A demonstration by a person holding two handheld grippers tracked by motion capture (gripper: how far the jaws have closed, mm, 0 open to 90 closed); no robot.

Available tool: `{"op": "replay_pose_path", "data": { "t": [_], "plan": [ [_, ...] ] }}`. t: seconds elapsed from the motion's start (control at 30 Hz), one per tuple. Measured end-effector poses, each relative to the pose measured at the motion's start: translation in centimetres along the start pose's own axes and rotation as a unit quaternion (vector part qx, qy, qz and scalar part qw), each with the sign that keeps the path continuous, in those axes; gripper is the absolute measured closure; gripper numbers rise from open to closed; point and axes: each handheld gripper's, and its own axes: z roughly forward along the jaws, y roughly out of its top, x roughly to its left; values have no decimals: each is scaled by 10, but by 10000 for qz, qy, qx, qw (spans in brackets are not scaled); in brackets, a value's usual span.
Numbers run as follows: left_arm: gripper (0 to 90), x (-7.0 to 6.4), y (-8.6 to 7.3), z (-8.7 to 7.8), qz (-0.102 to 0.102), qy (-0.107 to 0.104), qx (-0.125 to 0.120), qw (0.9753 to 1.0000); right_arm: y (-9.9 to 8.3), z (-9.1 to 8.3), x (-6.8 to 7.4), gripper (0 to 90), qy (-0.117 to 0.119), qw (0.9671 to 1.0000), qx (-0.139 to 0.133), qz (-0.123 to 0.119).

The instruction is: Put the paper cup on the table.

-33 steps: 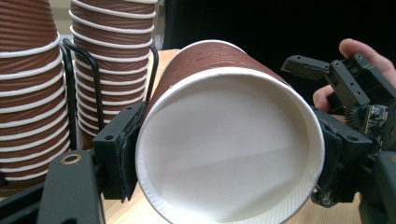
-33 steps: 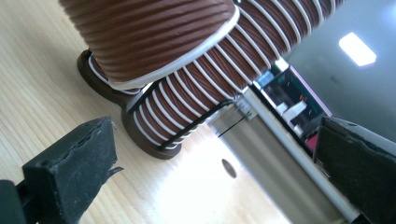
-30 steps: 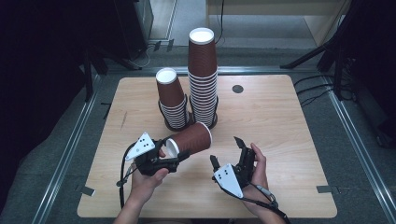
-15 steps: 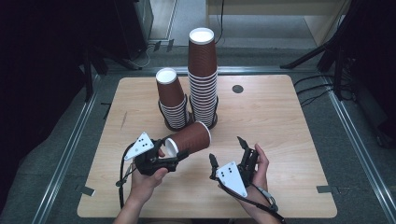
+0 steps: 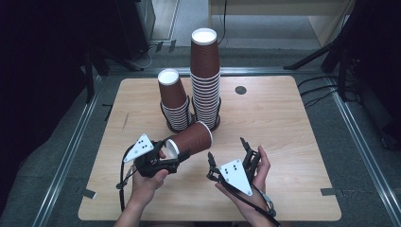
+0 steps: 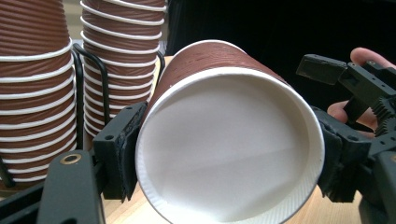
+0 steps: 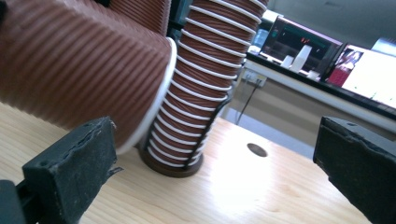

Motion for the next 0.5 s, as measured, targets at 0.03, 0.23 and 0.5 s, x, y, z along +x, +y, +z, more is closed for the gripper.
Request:
{"op": "replay_pose_path", "data": {
  "t": [0.03,0.23,0.5],
  "plan": [
    [231,0,0,0,-3,-1,-3,10000,1,0,0,0,20,9999,7,101],
    [231,0,0,0,-11,10,-27,10000,4,0,-7,0,221,9904,111,1360],
    [231,1,-1,0,-18,24,-76,10000,8,-3,-9,0,367,9704,220,2377]
  ]
}}
